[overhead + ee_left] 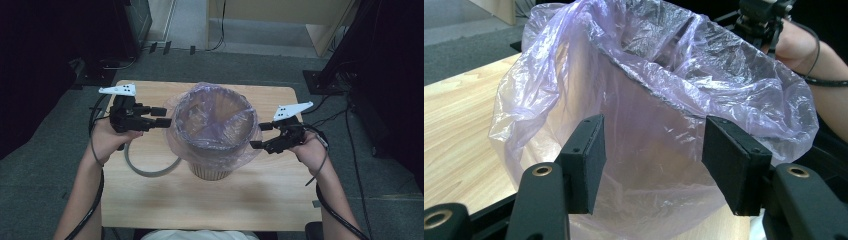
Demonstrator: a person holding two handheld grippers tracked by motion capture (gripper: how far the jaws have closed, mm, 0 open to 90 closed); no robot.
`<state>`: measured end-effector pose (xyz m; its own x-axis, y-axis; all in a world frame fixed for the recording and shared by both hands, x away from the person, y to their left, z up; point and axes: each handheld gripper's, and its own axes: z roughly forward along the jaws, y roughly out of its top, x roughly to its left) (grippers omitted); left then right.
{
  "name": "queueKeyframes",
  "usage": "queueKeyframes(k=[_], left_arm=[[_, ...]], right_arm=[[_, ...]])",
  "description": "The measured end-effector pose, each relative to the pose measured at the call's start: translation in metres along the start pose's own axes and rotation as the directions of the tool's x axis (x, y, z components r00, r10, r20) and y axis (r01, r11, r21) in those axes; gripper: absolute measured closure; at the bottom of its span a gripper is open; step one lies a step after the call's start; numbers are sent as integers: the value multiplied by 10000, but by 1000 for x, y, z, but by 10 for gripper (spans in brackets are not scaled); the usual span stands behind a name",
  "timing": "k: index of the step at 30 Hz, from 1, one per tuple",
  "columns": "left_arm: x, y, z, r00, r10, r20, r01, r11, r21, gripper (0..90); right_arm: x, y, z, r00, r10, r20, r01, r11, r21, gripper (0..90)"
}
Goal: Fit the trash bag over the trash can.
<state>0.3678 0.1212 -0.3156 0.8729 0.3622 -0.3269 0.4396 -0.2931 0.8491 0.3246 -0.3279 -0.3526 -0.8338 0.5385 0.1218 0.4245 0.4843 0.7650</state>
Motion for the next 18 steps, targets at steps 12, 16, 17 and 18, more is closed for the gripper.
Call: queueKeyframes(k=[12, 16, 17, 18], left_arm=[[6, -6, -1, 9999, -84, -110, 85, 9999, 77, 420], [9, -8, -3, 9996, -235, -184, 238, 9996, 133, 415], [10, -8, -3, 9994, -250, -226, 253, 9995, 165, 415], [11, -9, -4, 9993, -282, -245, 287, 9994, 193, 413]], right_arm=[[-3, -21, 20, 9997, -1, 228, 7, 9996, -267, 244], [-5, -28, 27, 9995, 158, 282, -146, 9991, -395, 234], [-5, -30, 28, 9994, 218, 282, -206, 9990, -403, 232], [-6, -32, 30, 9991, 255, 353, -240, 9988, -431, 231]])
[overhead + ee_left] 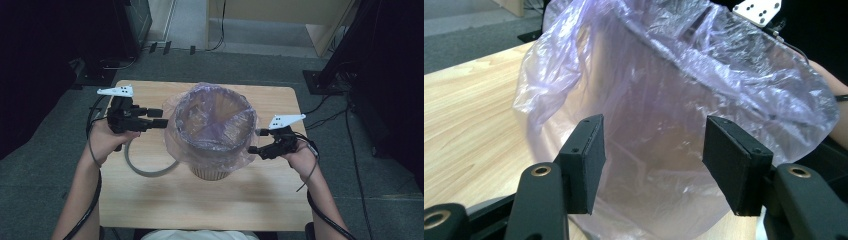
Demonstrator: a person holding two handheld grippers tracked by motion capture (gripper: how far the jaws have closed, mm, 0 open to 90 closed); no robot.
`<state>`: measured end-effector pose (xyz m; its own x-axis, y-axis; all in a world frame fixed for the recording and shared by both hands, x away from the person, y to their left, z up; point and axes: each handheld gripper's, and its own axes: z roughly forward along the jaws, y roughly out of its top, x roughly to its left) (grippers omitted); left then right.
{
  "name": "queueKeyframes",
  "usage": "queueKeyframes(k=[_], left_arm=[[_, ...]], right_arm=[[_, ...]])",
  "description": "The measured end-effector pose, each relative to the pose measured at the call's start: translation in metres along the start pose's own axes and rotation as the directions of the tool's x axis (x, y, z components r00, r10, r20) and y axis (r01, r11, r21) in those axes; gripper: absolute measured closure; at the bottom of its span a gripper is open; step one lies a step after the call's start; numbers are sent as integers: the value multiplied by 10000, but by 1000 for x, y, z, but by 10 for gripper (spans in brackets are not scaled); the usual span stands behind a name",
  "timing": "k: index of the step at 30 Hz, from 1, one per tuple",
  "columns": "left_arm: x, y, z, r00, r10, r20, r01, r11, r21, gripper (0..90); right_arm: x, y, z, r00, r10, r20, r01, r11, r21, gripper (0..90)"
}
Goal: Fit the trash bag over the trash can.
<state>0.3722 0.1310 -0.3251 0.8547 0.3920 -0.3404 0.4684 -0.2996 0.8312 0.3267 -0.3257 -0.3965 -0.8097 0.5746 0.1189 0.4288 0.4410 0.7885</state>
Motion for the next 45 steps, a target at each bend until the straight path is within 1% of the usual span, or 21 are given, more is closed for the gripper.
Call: queueKeyframes(k=[2, 4, 8, 9, 11, 13, 17, 20, 24, 28, 32, 34, 38, 40, 42, 45], left_arm=[[2, -1, 0, 10000, -48, -70, 48, 10000, 29, 412], [3, -2, -1, 9999, -69, -85, 69, 10000, 62, 412], [5, -3, -2, 9998, -136, -121, 136, 9999, 23, 412], [6, -3, -2, 9998, -134, -125, 135, 9999, 27, 412], [7, -4, -2, 9998, -163, -151, 163, 9999, 35, 412], [8, -5, -2, 9997, -210, -158, 211, 9998, 21, 413], [8, -5, -1, 9996, -206, -180, 207, 9998, 60, 413], [8, -5, -1, 9996, -199, -200, 201, 9998, 78, 413], [10, -6, -2, 9995, -218, -247, 221, 9997, 102, 413], [12, -7, -5, 9991, -320, -288, 320, 9995, 13, 414], [13, -8, -5, 9990, -323, -300, 323, 9995, 24, 414], [13, -8, -4, 9991, -327, -285, 329, 9994, 45, 414], [13, -8, -1, 9992, -334, -232, 336, 9994, 72, 416], [13, -9, 2, 9992, -318, -222, 322, 9993, 189, 416], [13, -9, 5, 9993, -315, -200, 320, 9992, 258, 416], [13, -9, 6, 9993, -330, -180, 334, 9991, 259, 416]], right_arm=[[-1, -3, 3, 9998, 38, 186, -36, 10000, -73, 230], [-2, -6, 6, 9995, 166, 271, -161, 9997, -163, 225], [-5, -12, 9, 9993, 288, 245, -278, 9989, -373, 222], [-5, -13, 10, 9990, 383, 235, -372, 9983, -443, 220], [-6, -16, 12, 9983, 482, 328, -462, 9971, -601, 220], [-7, -19, 14, 9981, 523, 329, -503, 9970, -587, 220], [-7, -21, 15, 9980, 424, 459, -399, 9978, -538, 220], [-4, -18, 10, 9990, 223, 391, -204, 9986, -490, 221], [-3, -18, 7, 9990, 164, 418, -140, 9984, -556, 221], [-7, -27, 11, 9984, 403, 401, -385, 9983, -442, 220], [-11, -34, 20, 9966, 781, 270, -766, 9955, -552, 219], [-12, -37, 25, 9951, 920, 356, -900, 9945, -538, 219], [-11, -38, 29, 9951, 912, 387, -893, 9948, -492, 219], [-11, -37, 27, 9961, 770, 422, -748, 9959, -513, 219], [-10, -36, 24, 9967, 686, 425, -661, 9961, -585, 222], [-7, -31, 14, 9977, 582, 348, -552, 9951, -817, 222]])
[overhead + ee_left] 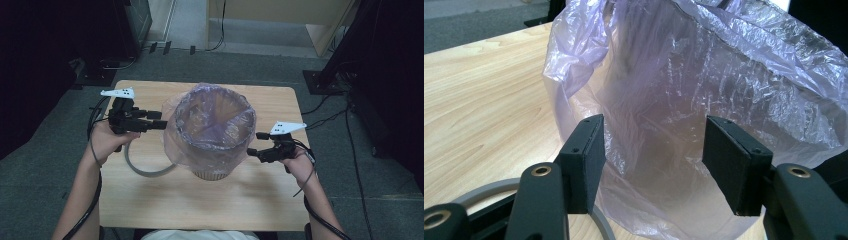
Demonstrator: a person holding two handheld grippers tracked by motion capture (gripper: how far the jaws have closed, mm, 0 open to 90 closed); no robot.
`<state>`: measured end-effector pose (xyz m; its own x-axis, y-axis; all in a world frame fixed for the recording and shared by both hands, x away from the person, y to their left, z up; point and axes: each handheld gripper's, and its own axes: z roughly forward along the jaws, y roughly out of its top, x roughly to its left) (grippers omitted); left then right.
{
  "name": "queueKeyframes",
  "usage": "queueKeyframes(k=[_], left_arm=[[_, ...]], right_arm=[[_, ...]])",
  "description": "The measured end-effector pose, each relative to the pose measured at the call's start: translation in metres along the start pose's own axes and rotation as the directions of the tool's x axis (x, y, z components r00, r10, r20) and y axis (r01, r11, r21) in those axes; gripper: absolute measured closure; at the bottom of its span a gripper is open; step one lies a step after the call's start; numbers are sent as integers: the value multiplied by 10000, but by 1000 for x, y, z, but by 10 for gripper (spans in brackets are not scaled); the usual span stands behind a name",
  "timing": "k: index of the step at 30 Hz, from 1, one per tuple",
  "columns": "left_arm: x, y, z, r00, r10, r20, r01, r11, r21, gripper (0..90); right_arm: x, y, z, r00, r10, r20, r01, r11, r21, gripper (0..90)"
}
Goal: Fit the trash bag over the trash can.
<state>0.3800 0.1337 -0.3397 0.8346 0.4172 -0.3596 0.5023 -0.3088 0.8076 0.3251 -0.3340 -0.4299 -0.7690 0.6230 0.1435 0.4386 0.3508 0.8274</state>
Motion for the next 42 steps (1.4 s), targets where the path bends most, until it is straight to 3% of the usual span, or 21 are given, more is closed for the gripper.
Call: queueKeyframes(k=[7, 22, 24, 32, 40, 42], left_arm=[[1, -1, -2, 10000, -11, -61, 11, 10000, -18, 416], [18, -10, -15, 9970, -154, -754, 156, 9999, 16, 418], [22, -12, -16, 9961, -243, -846, 242, 9997, -31, 418], [29, -19, -21, 9919, -83, -1270, 97, 9999, 102, 403], [37, -25, -24, 9884, -73, -1517, 93, 9999, 120, 389], [38, -27, -24, 9879, -38, -1551, 56, 9999, 114, 387]], right_arm=[[6, 13, -18, 9994, -331, -67, 329, 9989, -349, 222], [-15, -10, -15, 9991, 118, 397, -125, 9998, 167, 229], [-20, -16, -12, 9982, 283, 520, -295, 9993, 234, 231], [-21, -26, 7, 9973, 30, 728, -89, 9967, 811, 231], [-22, -30, 22, 9968, -15, 793, -58, 9958, 910, 229], [-23, -33, 24, 9962, 176, 849, -248, 9961, 844, 229]])
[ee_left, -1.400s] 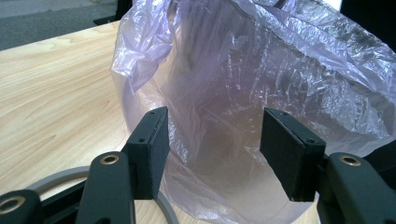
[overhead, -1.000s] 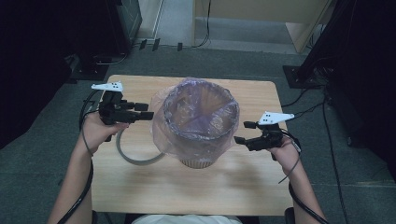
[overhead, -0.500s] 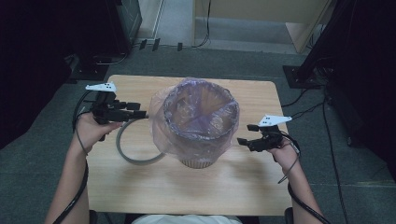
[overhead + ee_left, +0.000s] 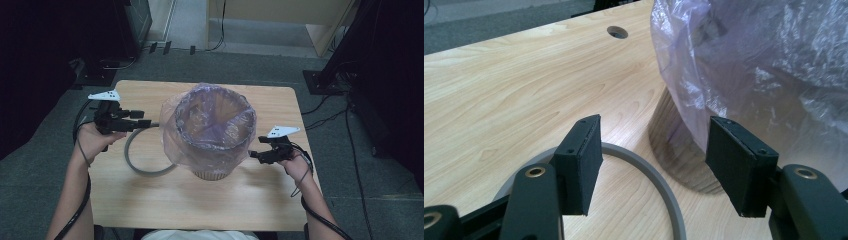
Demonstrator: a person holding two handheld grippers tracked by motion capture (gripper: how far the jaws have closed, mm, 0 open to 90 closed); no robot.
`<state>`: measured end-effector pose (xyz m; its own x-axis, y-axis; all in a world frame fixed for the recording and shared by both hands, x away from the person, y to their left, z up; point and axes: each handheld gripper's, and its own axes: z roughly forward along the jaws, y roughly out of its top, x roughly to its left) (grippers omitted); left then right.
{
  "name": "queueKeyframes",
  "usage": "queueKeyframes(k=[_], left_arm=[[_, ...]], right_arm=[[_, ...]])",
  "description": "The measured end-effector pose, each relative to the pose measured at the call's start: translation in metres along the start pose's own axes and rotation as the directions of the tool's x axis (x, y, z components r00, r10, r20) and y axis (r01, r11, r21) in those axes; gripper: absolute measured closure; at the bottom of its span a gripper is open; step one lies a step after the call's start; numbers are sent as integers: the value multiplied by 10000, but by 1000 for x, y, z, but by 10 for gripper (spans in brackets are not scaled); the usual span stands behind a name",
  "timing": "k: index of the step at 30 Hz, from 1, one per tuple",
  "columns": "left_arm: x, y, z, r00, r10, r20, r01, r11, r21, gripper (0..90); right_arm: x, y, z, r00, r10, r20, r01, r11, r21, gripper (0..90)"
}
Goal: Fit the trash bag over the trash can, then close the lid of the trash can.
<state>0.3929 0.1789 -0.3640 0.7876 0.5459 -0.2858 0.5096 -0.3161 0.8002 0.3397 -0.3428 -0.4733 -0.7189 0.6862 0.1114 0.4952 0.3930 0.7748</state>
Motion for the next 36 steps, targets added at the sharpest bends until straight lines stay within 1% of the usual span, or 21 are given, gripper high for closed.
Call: queueKeyframes(k=[2, 8, 10, 12, 15, 18, 20, 24, 25, 29, 31, 33, 34, 36], left_arm=[[2, -2, 1, 10000, 23, -46, -22, 10000, 38, 384], [9, -8, 5, 9999, -87, -141, 88, 9999, 97, 374], [11, -10, 6, 9998, -135, -160, 136, 9999, 96, 374], [12, -12, 7, 9998, -94, -189, 97, 9999, 119, 373], [14, -14, 8, 9996, -130, -250, 134, 9998, 147, 372], [18, -18, 10, 9993, -149, -352, 155, 9997, 169, 371], [19, -19, 10, 9992, -159, -376, 166, 9997, 176, 371], [23, -24, 12, 9987, -183, -467, 192, 9997, 172, 370], [24, -25, 12, 9986, -173, -494, 182, 9997, 191, 370], [29, -30, 14, 9981, -257, -557, 267, 9995, 168, 369], [31, -33, 15, 9975, -327, -625, 336, 9993, 136, 369], [32, -34, 15, 9973, -335, -660, 344, 9993, 133, 369], [34, -37, 15, 9967, -326, -748, 338, 9993, 141, 369], [35, -39, 16, 9962, -349, -796, 364, 9992, 172, 368]], right_arm=[[-1, -2, 3, 10000, 53, 65, -53, 10000, 81, 229], [-1, -4, 10, 9998, -70, 180, 67, 9999, 143, 229], [-1, -4, 11, 9997, -156, 174, 153, 9997, 203, 229], [0, -4, 13, 9997, -205, 138, 202, 9996, 218, 229], [0, -5, 16, 9998, -177, 114, 174, 9995, 269, 229], [0, -6, 20, 9995, -258, 175, 252, 9991, 342, 228], [0, -7, 21, 9994, -259, 245, 250, 9991, 352, 228], [-2, -11, 28, 9989, -205, 421, 182, 9984, 538, 226], [-2, -11, 29, 9991, -181, 389, 159, 9983, 561, 224], [-3, -13, 33, 9989, -66, 473, 43, 9988, 489, 221], [-3, -15, 36, 9985, -131, 532, 101, 9984, 558, 220], [-2, -17, 40, 9977, -296, 606, 252, 9971, 718, 220], [-2, -18, 41, 9974, -387, 610, 337, 9962, 801, 218], [-2, -19, 44, 9975, -402, 587, 350, 9955, 885, 217]])
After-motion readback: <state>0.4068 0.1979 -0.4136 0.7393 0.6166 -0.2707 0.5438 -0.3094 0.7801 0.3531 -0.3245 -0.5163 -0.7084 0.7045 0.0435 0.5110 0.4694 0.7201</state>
